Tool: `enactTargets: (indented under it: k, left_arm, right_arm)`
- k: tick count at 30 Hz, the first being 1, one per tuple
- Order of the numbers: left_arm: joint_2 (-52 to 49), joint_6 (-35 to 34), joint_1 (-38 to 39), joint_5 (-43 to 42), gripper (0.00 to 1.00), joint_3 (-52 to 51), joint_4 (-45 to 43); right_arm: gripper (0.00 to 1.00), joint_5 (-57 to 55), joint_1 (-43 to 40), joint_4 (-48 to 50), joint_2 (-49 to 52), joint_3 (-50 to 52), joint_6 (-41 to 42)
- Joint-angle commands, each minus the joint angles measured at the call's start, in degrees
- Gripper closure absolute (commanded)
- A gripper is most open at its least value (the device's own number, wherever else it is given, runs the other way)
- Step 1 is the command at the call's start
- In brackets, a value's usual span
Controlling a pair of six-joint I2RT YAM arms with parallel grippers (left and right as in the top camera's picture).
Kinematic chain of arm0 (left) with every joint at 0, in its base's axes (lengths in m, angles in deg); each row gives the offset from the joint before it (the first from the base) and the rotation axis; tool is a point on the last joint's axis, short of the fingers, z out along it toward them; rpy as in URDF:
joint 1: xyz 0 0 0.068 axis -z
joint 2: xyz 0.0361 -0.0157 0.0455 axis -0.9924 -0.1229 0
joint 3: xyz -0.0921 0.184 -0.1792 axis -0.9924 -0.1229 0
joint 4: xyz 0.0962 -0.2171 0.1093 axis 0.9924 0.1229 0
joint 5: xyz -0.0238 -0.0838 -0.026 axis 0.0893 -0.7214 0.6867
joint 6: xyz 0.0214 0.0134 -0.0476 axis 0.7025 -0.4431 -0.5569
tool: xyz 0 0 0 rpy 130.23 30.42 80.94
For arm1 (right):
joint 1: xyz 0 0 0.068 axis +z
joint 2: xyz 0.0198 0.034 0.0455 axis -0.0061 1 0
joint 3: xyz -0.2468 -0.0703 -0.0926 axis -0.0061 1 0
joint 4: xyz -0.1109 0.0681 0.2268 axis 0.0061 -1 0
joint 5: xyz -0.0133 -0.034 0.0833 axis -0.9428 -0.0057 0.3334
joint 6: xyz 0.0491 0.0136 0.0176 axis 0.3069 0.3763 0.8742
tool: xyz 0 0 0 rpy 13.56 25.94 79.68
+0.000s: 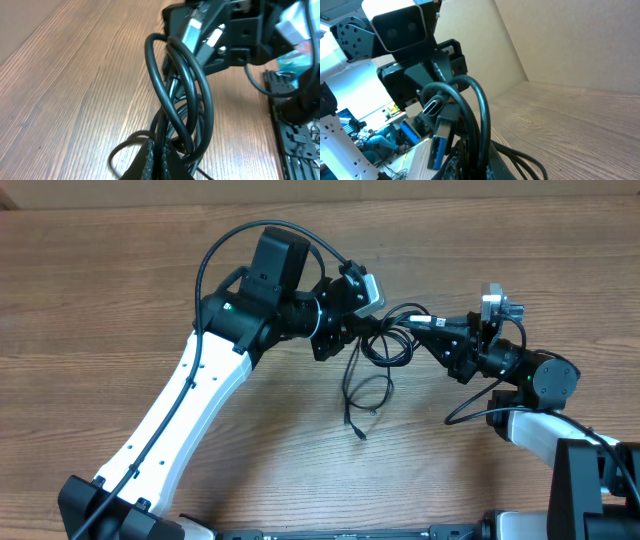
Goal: Untangle cables
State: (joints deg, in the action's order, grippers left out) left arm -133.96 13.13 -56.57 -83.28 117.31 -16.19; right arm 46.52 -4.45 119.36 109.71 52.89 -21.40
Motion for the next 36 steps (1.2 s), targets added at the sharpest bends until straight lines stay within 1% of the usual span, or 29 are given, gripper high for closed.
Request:
enactTargets:
  k: [1, 5, 14, 22, 27, 33, 36]
  left_arm:
    - [-0.2, -3.3, -0.9, 7.3, 0.96, 0.5, 0.0]
    - [-0.2, -3.4, -0.9, 10.5, 0.96, 0.5, 0.8]
    - [-0.2, -7.3, -0.9, 16.6, 0.96, 0.5, 0.9]
    - [-0.2, -7.6, -0.9, 20.2, 0.96, 0.5, 1.3]
    - [-0.2, -8.3, -0.9, 21.0, 0.96, 0.5, 1.5]
    - [-0.2, -12.3, -0.9, 25.5, 0.96, 0.5, 1.5]
    - [-0.2, -13.4, -0.9, 25.5, 0.96, 0.5, 1.4]
  right_arm:
    - [0.91, -1.0, -0.1, 3.1, -0.1, -0.5, 0.0]
    - [0.91, -1.0, -0.1, 3.1, -0.1, -0.5, 0.0]
    - [0.91, -1.4, -0.1, 3.0, -0.1, -0.5, 0.2]
    - [0.91, -1.4, -0.1, 3.0, -0.1, -0.5, 0.2]
    - [0.91, -1.4, -0.1, 3.0, -0.1, -0.5, 0.2]
    - [0.91, -1.4, -0.1, 3.0, -0.1, -0.5, 0.2]
    - [0.91, -1.4, -0.1, 3.0, -0.1, -0.5, 0.2]
